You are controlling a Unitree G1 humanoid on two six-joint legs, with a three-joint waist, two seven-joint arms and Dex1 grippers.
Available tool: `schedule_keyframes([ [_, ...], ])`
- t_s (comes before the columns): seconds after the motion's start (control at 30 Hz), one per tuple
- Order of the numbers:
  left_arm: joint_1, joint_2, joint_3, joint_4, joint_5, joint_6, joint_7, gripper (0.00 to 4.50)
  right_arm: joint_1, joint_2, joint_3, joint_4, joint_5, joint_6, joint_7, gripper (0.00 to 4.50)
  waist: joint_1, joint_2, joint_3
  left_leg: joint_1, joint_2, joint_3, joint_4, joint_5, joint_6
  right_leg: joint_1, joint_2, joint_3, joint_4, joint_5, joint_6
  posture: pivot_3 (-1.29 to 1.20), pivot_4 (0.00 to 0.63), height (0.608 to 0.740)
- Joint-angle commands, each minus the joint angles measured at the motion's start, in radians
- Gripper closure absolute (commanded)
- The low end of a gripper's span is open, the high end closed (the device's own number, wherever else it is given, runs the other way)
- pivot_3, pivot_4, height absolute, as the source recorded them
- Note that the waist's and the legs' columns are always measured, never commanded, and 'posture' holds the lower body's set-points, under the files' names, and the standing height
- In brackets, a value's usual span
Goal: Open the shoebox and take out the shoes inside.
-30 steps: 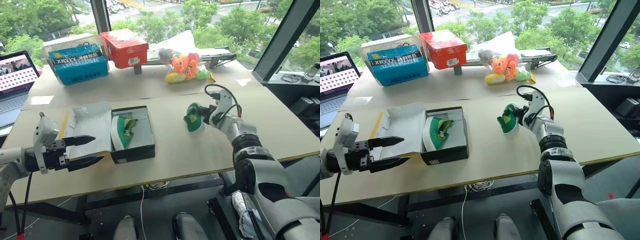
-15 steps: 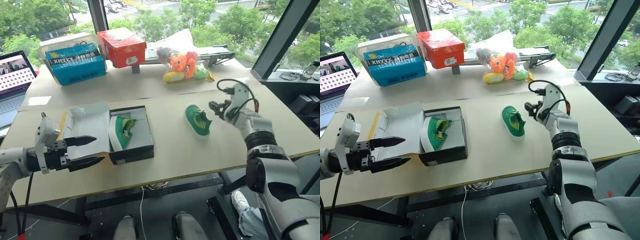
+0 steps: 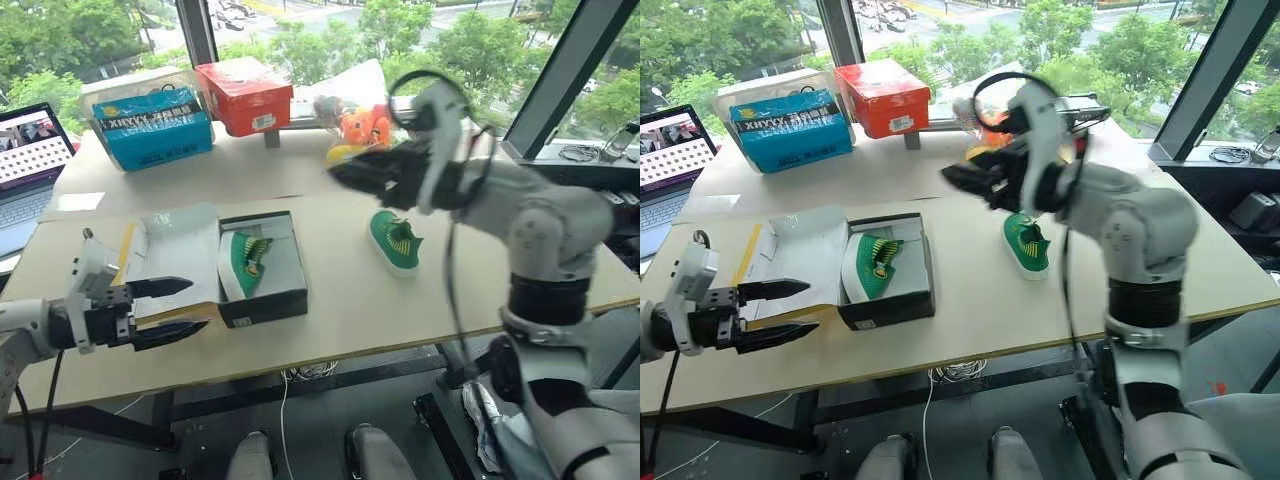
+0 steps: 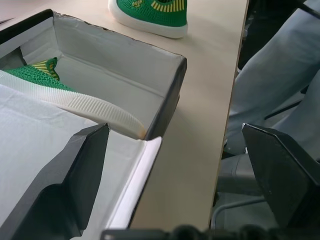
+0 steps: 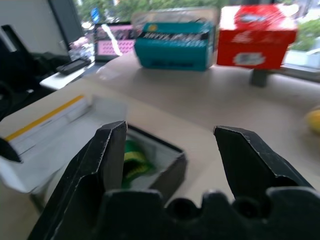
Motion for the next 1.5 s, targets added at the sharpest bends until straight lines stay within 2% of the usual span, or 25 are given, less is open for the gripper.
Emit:
schedule_keyframes([
  [0.03,0.001,0.03,0.066,0.015,0.008,-0.02,-0.009,0.0,-0.031,0.197,0.064,0.008,0.001,0.112,-0.14,1.14,-0.001,0.0,0.0,0.0,0.0,0.0,0.0,0.0,0.0,-0.001,0.001,0.0,0.0,0.001,-0.001,0.0,0.15,0.732],
  [0.13,0.004,0.03,0.064,0.014,0.008,-0.021,-0.011,0.0,-0.019,0.29,0.131,0.044,-0.037,0.132,-0.186,1.14,0.012,0.0,0.0,-0.003,0.001,0.0,0.0,0.002,0.003,-0.001,0.0,-0.002,0.0,0.0,-0.001,0.0,0.15,0.732],
  [0.37,0.001,0.017,0.054,0.004,0.006,-0.022,0.004,0.0,0.006,0.37,0.207,0.135,-0.077,0.136,-0.208,1.14,0.024,-0.001,-0.001,-0.01,0.0,0.0,0.005,0.001,0.001,-0.002,-0.003,-0.006,-0.004,0.001,0.003,0.0,0.15,0.732],
  [0.57,0.0,0.013,0.05,-0.001,0.005,-0.022,0.007,0.0,0.018,0.379,0.279,0.186,-0.119,0.102,-0.19,1.14,0.017,-0.001,-0.001,-0.01,0.001,-0.001,0.003,-0.001,-0.002,-0.002,-0.002,-0.007,-0.003,0.001,0.002,0.0,0.15,0.732],
  [0.73,0.002,0.008,0.049,-0.014,0.001,-0.018,0.015,0.0,0.025,0.39,0.329,0.244,-0.165,0.047,-0.172,1.14,0.014,-0.001,-0.001,-0.01,0.001,-0.001,0.004,0.002,0.002,-0.002,-0.002,-0.007,-0.003,0.002,0.003,0.0,0.15,0.732],
  [0.97,0.001,0.007,0.048,-0.016,0.003,-0.018,0.018,0.0,0.015,0.395,0.353,0.278,-0.196,0.013,-0.143,1.14,0.015,-0.001,-0.001,-0.01,0.001,-0.001,0.004,0.001,0.002,-0.002,-0.002,-0.008,-0.003,0.001,0.002,0.0,0.15,0.732],
  [1.07,0.0,0.007,0.045,-0.014,0.005,-0.019,0.017,0.0,0.013,0.404,0.346,0.279,-0.202,0.011,-0.138,0.46,0.015,-0.001,-0.001,-0.01,0.001,-0.001,0.004,0.001,0.002,-0.002,-0.002,-0.008,-0.003,0.001,0.002,0.0,0.15,0.732],
  [1.1,-0.002,0.007,0.043,-0.012,0.005,-0.02,0.017,0.0,0.011,0.407,0.343,0.282,-0.205,0.011,-0.137,0.09,0.015,-0.001,-0.001,-0.01,0.001,-0.001,0.004,0.001,0.002,-0.002,-0.002,-0.008,-0.003,0.001,0.002,0.0,0.15,0.732],
  [1.3,-0.009,0.007,0.035,-0.005,0.008,-0.023,0.016,0.0,0.001,0.42,0.336,0.287,-0.198,0.02,-0.122,0.04,0.014,-0.001,-0.001,-0.01,0.001,-0.001,0.004,0.001,0.002,-0.002,-0.002,-0.008,-0.003,0.001,0.002,0.0,0.15,0.732],
  [1.5,-0.017,0.007,0.028,-0.004,0.01,-0.022,0.017,0.0,0.032,0.404,0.4,0.378,-0.262,-0.058,-0.119,0.04,0.014,-0.001,-0.001,-0.01,0.001,-0.001,0.004,0.001,0.002,-0.002,-0.002,-0.007,-0.003,0.001,0.002,0.0,0.15,0.732],
])
